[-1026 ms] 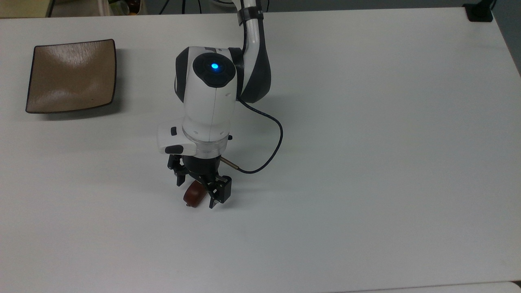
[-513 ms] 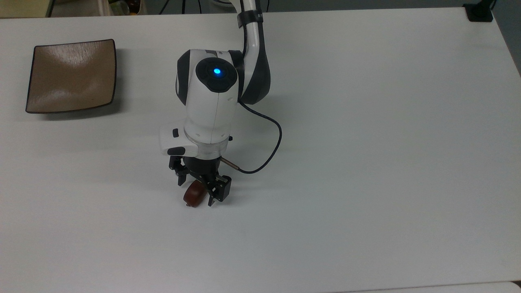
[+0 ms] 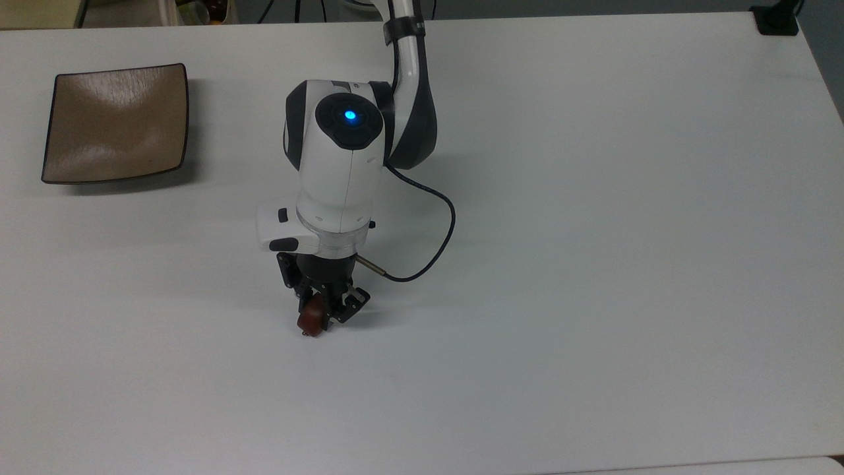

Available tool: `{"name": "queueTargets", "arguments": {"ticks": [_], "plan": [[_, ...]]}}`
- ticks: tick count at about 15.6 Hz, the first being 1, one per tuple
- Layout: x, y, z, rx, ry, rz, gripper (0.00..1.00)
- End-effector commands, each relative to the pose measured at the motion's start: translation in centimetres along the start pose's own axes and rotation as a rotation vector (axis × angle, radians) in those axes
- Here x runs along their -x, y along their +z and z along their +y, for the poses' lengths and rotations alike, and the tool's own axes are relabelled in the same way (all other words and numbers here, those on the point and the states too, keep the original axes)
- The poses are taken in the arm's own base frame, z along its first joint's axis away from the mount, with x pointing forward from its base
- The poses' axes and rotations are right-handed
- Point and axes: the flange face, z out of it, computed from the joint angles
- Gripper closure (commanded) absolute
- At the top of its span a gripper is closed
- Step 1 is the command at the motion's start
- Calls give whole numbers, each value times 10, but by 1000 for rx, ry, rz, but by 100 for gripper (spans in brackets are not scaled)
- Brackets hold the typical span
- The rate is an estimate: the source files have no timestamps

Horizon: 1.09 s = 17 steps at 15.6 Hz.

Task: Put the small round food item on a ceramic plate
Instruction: 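Lift the held food item up off the table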

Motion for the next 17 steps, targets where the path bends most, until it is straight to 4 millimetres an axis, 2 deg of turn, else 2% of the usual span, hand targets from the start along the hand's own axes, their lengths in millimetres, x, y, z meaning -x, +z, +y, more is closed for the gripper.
{"name": "queueTargets", "arguments": {"ticks": [1, 3, 7, 14, 17], "plan": [[-4, -17, 3, -20, 24, 27, 71], [-11, -29, 6, -26, 32, 39, 77], [-24, -62, 29, -30, 64, 50, 76], [-44, -143, 68, -126, 82, 16, 75], [-53, -191, 86, -176, 89, -24, 72]]}}
